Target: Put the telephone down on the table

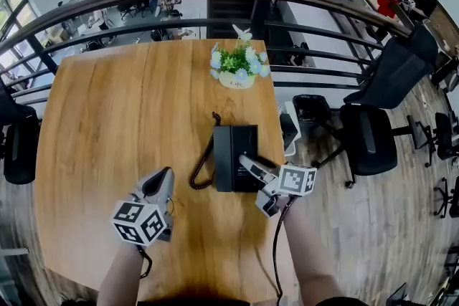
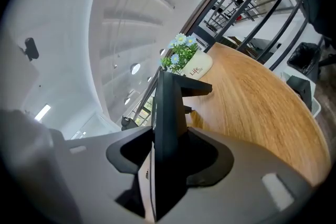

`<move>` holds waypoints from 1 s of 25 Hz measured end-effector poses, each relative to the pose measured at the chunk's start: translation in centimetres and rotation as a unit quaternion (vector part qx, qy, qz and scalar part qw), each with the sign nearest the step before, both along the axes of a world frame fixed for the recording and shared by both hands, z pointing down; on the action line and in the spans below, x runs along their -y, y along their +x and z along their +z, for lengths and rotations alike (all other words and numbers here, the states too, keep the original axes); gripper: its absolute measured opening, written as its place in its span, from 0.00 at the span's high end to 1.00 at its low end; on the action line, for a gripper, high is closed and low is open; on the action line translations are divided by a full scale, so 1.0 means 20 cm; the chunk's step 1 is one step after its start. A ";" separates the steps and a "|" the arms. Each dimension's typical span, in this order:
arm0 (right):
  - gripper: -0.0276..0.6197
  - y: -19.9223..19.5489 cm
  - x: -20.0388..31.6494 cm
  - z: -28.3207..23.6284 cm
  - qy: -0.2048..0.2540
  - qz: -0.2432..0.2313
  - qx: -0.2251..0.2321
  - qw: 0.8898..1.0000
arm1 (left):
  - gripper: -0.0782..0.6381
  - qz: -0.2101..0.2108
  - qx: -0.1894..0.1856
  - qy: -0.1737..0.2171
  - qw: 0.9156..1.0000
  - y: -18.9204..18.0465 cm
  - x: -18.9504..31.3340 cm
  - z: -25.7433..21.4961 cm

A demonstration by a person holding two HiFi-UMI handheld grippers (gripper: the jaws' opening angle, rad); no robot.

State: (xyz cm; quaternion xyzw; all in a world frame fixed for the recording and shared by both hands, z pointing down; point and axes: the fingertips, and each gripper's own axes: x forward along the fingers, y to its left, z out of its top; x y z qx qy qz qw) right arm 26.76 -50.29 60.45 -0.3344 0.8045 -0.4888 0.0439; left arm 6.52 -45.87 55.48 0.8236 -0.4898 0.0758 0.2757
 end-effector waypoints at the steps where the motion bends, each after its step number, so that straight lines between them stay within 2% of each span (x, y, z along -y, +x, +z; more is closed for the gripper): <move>1: 0.64 0.00 0.00 0.00 0.002 -0.001 -0.011 1.000 | 0.89 0.000 0.000 0.000 1.000 0.00 -0.01 0.00; 4: 0.59 0.01 0.00 0.04 0.001 -0.007 -0.049 0.999 | 0.89 0.001 -0.002 0.000 1.000 0.01 -0.02 -0.01; 10: 0.52 0.03 0.02 0.08 -0.003 -0.009 -0.095 0.995 | 0.89 0.002 -0.004 0.000 1.000 0.02 -0.04 -0.01; 16: 0.52 0.11 0.03 0.07 0.027 0.008 -0.146 0.989 | 0.89 0.003 -0.007 0.000 1.000 0.02 -0.08 -0.02; 25: 0.52 0.16 -0.05 -0.01 0.036 0.036 -0.171 0.984 | 0.89 -0.001 -0.019 -0.002 1.000 -0.01 -0.19 -0.05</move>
